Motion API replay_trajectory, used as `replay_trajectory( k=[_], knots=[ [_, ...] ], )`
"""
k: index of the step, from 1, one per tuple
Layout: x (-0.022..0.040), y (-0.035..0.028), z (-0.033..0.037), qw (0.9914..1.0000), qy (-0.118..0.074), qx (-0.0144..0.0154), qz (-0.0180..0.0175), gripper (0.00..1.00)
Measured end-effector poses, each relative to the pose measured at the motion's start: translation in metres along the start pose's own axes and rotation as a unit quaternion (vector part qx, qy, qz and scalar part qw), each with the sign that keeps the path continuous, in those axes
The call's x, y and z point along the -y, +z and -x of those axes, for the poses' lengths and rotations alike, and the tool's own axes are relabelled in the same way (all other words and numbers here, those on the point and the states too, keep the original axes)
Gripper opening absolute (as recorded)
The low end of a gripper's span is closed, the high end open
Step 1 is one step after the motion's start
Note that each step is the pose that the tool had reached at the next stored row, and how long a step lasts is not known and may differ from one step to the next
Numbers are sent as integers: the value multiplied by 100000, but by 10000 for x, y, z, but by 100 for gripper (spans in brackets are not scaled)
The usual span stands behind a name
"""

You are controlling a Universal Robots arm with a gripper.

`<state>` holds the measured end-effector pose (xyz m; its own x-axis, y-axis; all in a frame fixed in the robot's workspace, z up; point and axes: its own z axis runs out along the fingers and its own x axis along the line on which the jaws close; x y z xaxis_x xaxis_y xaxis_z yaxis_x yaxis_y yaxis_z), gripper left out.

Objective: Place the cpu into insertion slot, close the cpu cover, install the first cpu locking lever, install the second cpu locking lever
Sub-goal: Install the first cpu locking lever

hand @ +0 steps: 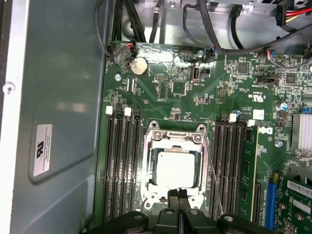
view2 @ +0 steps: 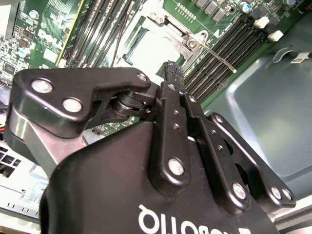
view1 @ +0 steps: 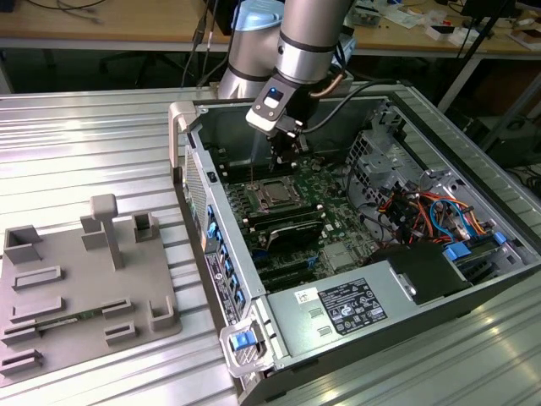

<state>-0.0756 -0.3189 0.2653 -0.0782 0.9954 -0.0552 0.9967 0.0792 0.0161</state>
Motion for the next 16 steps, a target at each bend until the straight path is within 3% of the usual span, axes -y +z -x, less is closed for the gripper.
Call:
replay_trajectory(
  k=[6, 10, 11, 12, 14, 15, 16],
  knots=[
    [0, 0, 0, 99999, -346, -8, 24, 11],
    [1, 0, 0, 99920, -4003, -68, 223, 11],
    [1, 0, 0, 99867, -5146, -86, 288, 11],
    [1, 0, 0, 99700, -7725, -129, 428, 11],
    [1, 1, 0, 99519, -9783, -162, 544, 11],
    [1, 1, 0, 99323, -11595, -193, 644, 11],
    [1, 2, 0, 99202, -12590, -210, 702, 11]
  ],
)
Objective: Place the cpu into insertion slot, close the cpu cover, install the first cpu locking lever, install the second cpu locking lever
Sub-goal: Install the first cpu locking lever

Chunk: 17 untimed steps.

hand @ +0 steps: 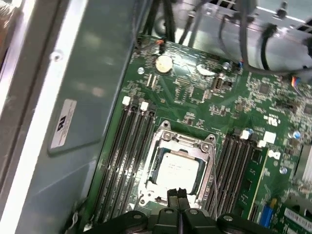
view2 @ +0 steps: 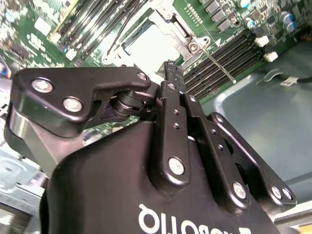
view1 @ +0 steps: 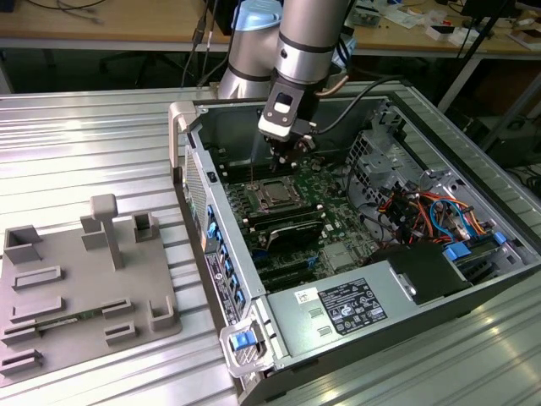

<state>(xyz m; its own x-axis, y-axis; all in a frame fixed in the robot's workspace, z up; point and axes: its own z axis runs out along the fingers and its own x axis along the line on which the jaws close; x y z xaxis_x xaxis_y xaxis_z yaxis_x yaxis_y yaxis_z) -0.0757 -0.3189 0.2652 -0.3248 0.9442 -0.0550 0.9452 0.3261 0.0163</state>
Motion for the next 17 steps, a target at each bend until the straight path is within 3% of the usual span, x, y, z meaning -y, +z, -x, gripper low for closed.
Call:
replay_trajectory(
  k=[6, 13, 17],
  knots=[
    [19, 1, -6, 99878, -4921, -79, 265, 11],
    [163, 2, -56, 99786, -6518, -271, 428, 11],
    [194, 1, -67, 99761, -6889, -272, 441, 11]
  ],
)
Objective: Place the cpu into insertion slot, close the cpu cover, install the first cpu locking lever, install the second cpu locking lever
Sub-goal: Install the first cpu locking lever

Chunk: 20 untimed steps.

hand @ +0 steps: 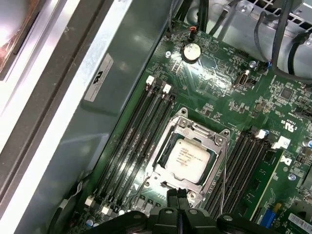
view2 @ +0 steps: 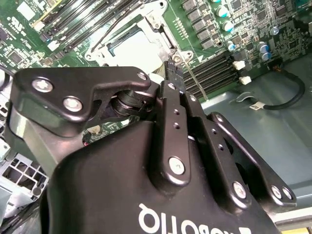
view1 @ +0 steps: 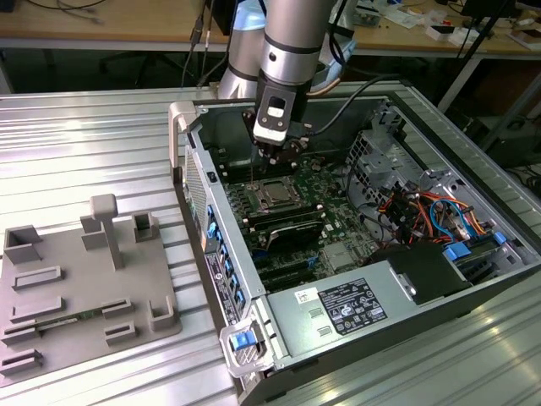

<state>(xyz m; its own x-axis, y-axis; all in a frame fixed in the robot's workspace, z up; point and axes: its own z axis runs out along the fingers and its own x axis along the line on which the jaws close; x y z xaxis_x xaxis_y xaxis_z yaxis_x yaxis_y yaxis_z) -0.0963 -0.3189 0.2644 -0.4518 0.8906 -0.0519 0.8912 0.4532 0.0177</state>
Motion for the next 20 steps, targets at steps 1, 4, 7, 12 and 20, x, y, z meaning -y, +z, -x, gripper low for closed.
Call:
replay_trajectory(
  k=[1, 4, 7, 12, 20],
  knots=[
    [1, 0, 0, 100000, -13, 1, 4, 11],
    [2, 0, -1, 100000, -14, 2, 8, 11],
    [2, 0, -1, 100000, -15, 1, 4, 11],
    [27, -1, -13, 100000, -135, -1, 10, 11],
    [55, 11, -28, 99871, -5060, -86, 265, 11]
  ],
)
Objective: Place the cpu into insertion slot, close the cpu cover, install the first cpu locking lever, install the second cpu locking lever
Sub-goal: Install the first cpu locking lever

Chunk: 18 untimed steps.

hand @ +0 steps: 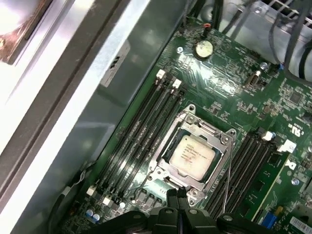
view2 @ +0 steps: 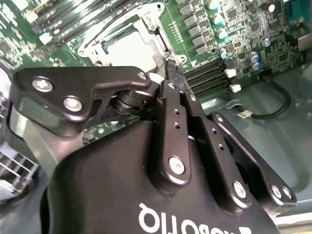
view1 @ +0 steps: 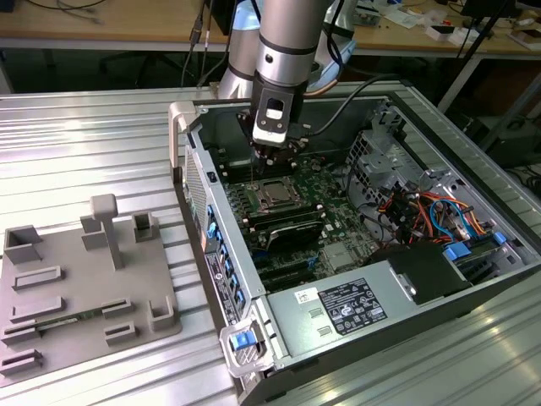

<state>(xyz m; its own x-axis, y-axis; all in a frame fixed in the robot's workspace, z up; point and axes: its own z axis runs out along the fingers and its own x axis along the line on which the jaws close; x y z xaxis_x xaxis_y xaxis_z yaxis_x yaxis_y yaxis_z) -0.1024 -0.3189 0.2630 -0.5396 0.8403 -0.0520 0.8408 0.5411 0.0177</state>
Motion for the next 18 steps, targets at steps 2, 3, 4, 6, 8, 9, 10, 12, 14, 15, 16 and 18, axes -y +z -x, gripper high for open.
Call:
replay_trajectory(
  k=[2, 3, 4, 6, 8, 9, 10, 12, 14, 15, 16, 18],
  knots=[
    [0, 4, 0, 99971, -2412, -45, 132, 11],
    [1, 5, -1, 99941, -3444, -62, 185, 11],
    [1, 8, -1, 99897, -4532, -83, 241, 11],
    [26, 11, -17, 99824, -5923, -194, 370, 11],
    [89, 11, -58, 99777, -6649, -239, 436, 11],
    [112, 11, -73, 99750, -7041, -249, 464, 11],
    [130, 10, -84, 99718, -7488, -254, 480, 11],
    [155, 9, -100, 99688, -7874, -307, 530, 11],
    [197, 12, -128, 99604, -8853, -453, 690, 11],
    [200, 18, -129, 99502, -9928, -503, 759, 11],
    [200, 21, -130, 99424, -10672, -526, 795, 11],
    [200, 27, -130, 99230, -12338, -571, 886, 11]
  ],
)
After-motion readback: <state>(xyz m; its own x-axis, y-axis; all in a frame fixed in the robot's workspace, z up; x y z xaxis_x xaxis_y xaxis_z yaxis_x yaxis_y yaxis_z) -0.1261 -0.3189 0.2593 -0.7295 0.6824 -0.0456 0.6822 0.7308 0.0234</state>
